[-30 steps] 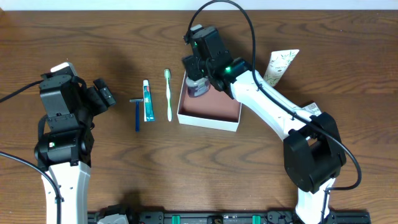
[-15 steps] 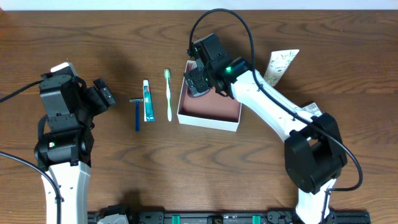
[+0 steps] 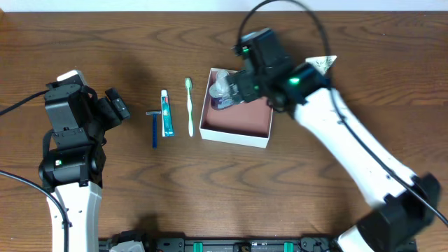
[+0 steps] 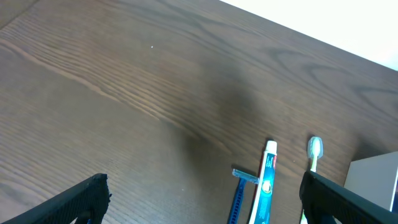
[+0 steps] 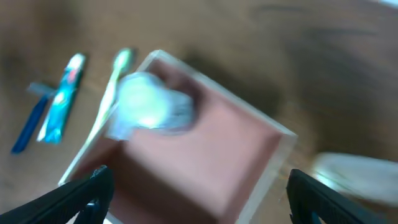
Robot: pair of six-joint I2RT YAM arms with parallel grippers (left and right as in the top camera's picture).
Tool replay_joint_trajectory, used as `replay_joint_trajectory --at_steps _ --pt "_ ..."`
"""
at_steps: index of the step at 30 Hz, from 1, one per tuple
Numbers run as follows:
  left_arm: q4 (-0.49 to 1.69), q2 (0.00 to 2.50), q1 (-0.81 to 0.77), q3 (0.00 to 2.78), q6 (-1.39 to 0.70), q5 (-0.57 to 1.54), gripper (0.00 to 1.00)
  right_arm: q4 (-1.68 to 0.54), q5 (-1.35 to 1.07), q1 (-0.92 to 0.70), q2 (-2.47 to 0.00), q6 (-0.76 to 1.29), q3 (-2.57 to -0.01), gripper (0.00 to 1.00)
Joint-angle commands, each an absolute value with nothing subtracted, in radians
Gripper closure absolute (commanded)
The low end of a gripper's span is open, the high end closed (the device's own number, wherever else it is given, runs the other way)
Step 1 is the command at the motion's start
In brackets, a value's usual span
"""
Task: Pack container
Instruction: 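Move right gripper to the white lotion tube and grasp it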
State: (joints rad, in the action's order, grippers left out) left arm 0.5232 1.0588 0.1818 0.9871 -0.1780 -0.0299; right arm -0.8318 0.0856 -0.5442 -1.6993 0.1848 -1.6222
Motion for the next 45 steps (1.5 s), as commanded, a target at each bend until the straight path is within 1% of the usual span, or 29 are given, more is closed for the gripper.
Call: replay_joint_trajectory --at_steps 1,3,6,9,12,13,16,18,21,24,26,28,36,45 --pt "0.523 1.059 0.186 1.010 -0.158 -0.038 0.02 -0.845 0.183 -0.448 -1.643 0.270 -1.639 0.09" --pt "0.523 1.059 0.186 1.010 -0.158 -0.038 0.02 -0.847 0.172 -0.382 -1.633 0.297 -1.639 0.09" --pt "0.523 1.059 0.186 1.010 -0.158 -0.038 0.02 -0.849 0.114 -0.291 -1.640 0.293 -1.639 0.04" --pt "0.523 1.059 0.186 1.010 -0.158 -0.038 0.02 -0.850 0.088 -0.228 -1.649 0.253 -1.639 0.03" --pt "0.523 1.059 0.186 1.010 -0.158 -0.038 0.02 -0.860 0.011 -0.187 -1.650 0.254 -1.639 0.12" --pt "0.523 1.059 0.186 1.010 -0.158 -0.038 0.02 -0.862 -0.010 -0.182 -1.650 0.262 -1.639 0.16" --pt "0.523 1.059 0.186 1.010 -0.158 -0.038 0.02 -0.881 -0.007 -0.184 -1.649 0.348 -1.639 0.21" --pt "0.523 1.059 0.186 1.010 -0.158 -0.038 0.02 -0.917 0.004 -0.185 -1.650 0.461 -1.639 0.22" --pt "0.523 1.059 0.186 1.010 -0.158 -0.038 0.02 -0.982 0.036 -0.186 -1.650 0.640 -1.639 0.26" --pt "0.523 1.059 0.186 1.010 -0.158 -0.038 0.02 -0.986 0.112 -0.186 -1.650 0.781 -1.639 0.20" --pt "0.523 1.059 0.186 1.010 -0.158 -0.038 0.02 -0.974 0.125 -0.186 -1.650 0.834 -1.639 0.20" --pt "0.523 1.059 0.186 1.010 -0.158 -0.038 0.02 -0.955 0.125 -0.186 -1.650 0.873 -1.639 0.21" --pt "0.523 1.059 0.186 1.010 -0.158 -0.038 0.02 -0.907 0.134 -0.190 -1.688 1.015 -1.639 0.22" --pt "0.523 1.059 0.186 1.010 -0.158 -0.038 0.02 -0.870 0.124 -0.192 -1.787 1.044 -1.639 0.26"
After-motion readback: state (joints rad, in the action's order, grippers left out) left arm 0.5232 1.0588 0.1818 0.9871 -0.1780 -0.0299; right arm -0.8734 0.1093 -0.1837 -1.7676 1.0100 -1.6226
